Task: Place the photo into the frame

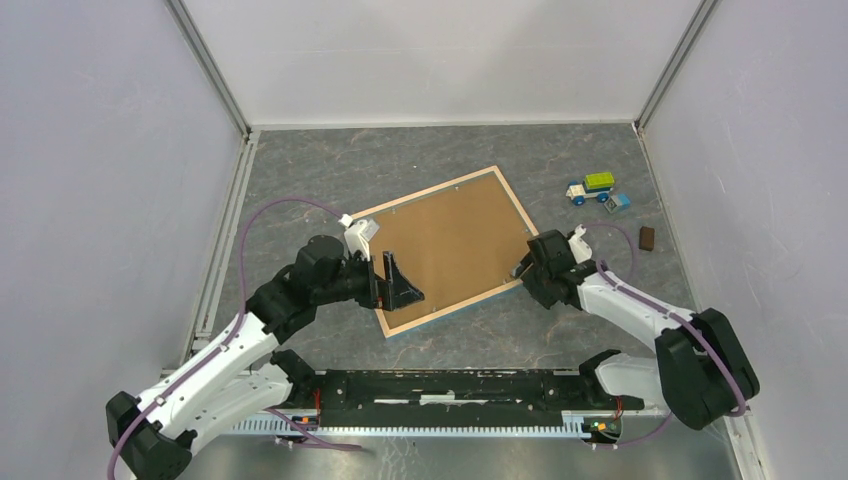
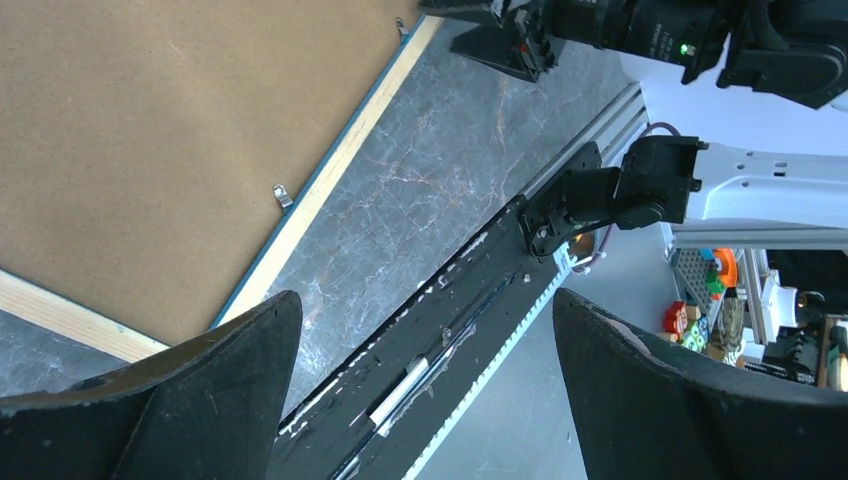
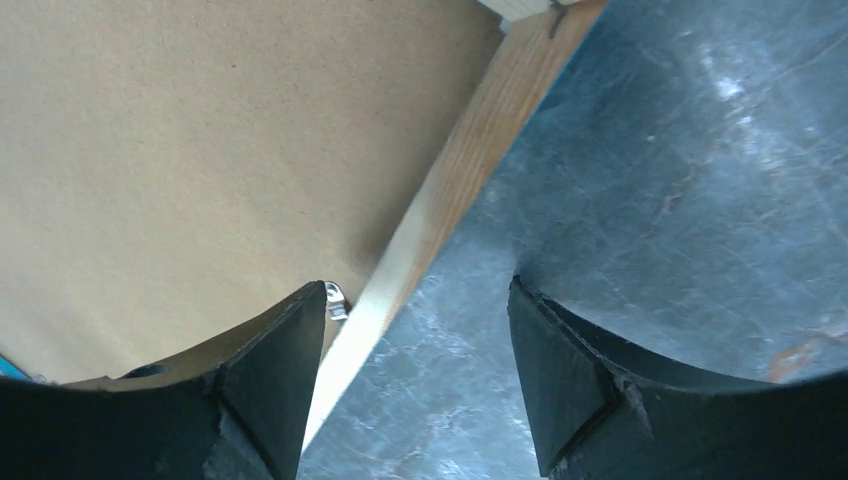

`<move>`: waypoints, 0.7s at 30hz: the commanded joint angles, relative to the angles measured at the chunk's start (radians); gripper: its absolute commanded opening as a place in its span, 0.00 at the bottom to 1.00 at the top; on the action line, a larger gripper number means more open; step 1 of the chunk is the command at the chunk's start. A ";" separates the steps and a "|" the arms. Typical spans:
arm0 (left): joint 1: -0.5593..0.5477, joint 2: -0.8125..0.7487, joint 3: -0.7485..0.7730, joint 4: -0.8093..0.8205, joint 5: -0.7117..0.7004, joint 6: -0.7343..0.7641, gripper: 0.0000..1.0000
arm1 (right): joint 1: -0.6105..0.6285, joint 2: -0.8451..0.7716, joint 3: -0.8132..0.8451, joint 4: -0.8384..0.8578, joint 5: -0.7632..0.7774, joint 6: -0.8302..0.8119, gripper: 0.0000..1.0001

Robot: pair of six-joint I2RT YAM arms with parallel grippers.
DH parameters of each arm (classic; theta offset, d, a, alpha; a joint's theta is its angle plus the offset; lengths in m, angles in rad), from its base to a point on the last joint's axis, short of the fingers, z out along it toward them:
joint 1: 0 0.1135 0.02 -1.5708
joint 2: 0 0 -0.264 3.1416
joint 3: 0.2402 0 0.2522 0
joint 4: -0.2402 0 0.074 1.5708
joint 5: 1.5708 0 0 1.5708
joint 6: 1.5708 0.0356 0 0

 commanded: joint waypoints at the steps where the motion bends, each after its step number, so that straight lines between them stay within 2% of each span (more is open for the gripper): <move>1: 0.000 -0.012 0.007 0.013 0.058 0.065 1.00 | -0.002 0.085 0.018 -0.022 -0.030 0.098 0.70; 4: -0.004 -0.001 0.006 0.014 0.052 0.076 1.00 | -0.002 0.109 0.023 -0.065 -0.016 0.138 0.58; 9: -0.026 0.041 0.001 0.033 0.013 0.068 1.00 | -0.001 0.117 0.020 -0.087 -0.001 0.186 0.49; 18: -0.185 0.153 0.027 -0.034 -0.298 0.096 1.00 | -0.002 0.054 0.009 -0.077 -0.033 0.251 0.00; 21: -0.240 0.212 0.049 -0.038 -0.350 0.091 0.96 | -0.001 0.013 0.003 -0.046 -0.051 0.260 0.00</move>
